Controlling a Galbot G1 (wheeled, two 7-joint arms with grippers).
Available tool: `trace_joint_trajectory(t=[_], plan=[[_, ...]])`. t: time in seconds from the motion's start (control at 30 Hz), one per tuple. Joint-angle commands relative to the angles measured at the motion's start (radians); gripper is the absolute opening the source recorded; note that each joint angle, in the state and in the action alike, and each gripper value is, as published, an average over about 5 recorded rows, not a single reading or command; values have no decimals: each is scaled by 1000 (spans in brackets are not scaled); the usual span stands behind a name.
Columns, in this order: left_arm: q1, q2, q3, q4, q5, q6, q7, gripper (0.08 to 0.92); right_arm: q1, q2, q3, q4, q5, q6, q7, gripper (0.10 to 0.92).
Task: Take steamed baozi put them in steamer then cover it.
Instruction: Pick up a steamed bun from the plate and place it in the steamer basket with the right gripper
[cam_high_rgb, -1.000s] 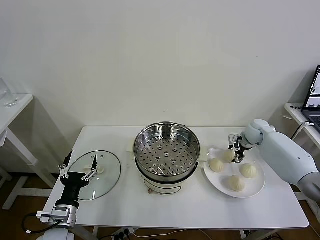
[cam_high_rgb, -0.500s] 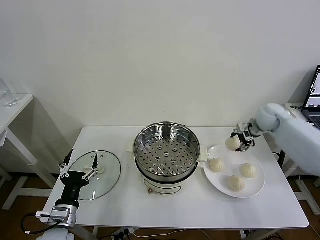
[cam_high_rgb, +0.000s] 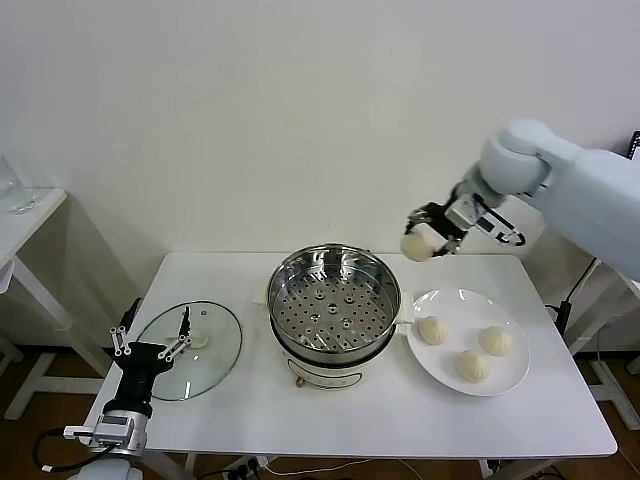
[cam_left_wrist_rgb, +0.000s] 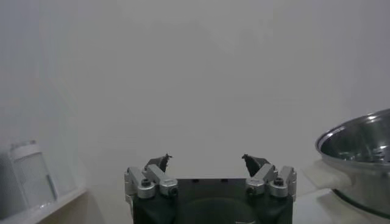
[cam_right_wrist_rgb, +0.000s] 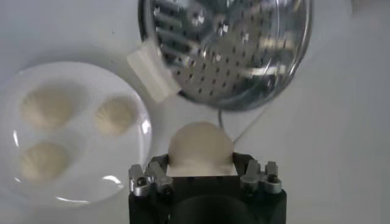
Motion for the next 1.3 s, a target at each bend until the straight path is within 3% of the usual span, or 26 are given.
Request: trace_joint_trajectory(t=[0.03,0.33,0.6,1.17,1.3], plan=[[1,3,-10,-3,0,-3,3,823,98,260,-138,-72,-65,262,51,721],[-2,8,-46,14,-17,-10,12,823,-113,397,-87,-300,-259,367,129,721],[-10,10,-60,27,-36,-12,16,823,-224,459,-50,-410,-344,392,183,721],[-12,4,-70,29,-42,-15,19,823,-261,452,-21,-443,-362,347,192,723],[-11,4,-71,30,-42,-14,20,823,-253,431,-30,-421,-331,324,190,774]])
